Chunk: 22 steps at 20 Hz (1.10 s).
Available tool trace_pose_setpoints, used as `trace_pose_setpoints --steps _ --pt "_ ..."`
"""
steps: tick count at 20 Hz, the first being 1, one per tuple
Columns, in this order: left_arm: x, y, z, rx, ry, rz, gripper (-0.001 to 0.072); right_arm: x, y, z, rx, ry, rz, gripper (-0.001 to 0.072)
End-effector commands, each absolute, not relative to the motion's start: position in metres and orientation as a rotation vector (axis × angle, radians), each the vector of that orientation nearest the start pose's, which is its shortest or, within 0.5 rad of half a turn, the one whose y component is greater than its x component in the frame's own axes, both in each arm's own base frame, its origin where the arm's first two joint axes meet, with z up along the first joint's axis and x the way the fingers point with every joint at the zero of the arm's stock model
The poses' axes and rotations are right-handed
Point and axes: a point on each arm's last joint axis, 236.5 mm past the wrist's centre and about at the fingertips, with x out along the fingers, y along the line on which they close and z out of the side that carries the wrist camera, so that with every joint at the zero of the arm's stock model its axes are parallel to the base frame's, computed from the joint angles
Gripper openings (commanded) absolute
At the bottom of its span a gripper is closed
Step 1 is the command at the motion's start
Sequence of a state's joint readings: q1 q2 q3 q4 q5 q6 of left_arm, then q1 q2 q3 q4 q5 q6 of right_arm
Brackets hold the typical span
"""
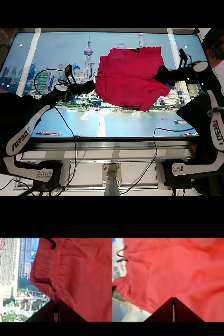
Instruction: Fold the clothes and pants, and hang the long-sleeved shirts on hangers.
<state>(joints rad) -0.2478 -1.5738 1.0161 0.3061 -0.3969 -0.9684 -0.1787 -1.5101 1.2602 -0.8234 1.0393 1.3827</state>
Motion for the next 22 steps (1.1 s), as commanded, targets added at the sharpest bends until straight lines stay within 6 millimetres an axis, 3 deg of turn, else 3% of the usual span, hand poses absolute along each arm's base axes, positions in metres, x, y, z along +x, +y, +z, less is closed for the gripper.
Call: trace_pose_setpoints --steps 1,4,5,7,8,13,17,21,22 --pt "0.482 -0.212 -0.042 -0.637 0.862 -0.360 0.0019 0.405 0.032 -0.023 0.747 1.189 0.172 0.0007" --pt "0.482 -0.212 -0.042 -0.636 0.861 -0.360 0.0018 0.370 0.035 -0.054 0.811 1.277 0.117 0.0015" --pt "0.482 -0.212 -0.042 -0.636 0.861 -0.360 0.0018 0.363 0.038 -0.065 0.847 1.306 0.087 0.0071" --pt "0.482 -0.212 -0.042 -0.636 0.861 -0.360 0.0018 0.359 0.040 -0.078 0.867 1.326 0.052 0.0381" --pt "0.482 -0.212 -0.042 -0.636 0.861 -0.360 0.0018 0.360 0.040 -0.081 0.876 1.325 0.046 0.0418" --pt "0.482 -0.212 -0.042 -0.636 0.861 -0.360 0.0018 0.365 0.043 -0.092 0.957 1.337 0.011 0.0417" --pt "0.482 -0.212 -0.042 -0.636 0.861 -0.360 0.0018 0.385 0.045 -0.093 1.049 1.280 0.000 0.0406" --pt "0.482 -0.212 -0.042 -0.636 0.861 -0.360 0.0019 0.400 0.062 -0.101 1.032 1.274 0.019 0.0403" --pt "0.482 -0.212 -0.042 -0.636 0.861 -0.360 0.0019 0.404 0.068 -0.102 1.012 1.269 0.029 0.0357"
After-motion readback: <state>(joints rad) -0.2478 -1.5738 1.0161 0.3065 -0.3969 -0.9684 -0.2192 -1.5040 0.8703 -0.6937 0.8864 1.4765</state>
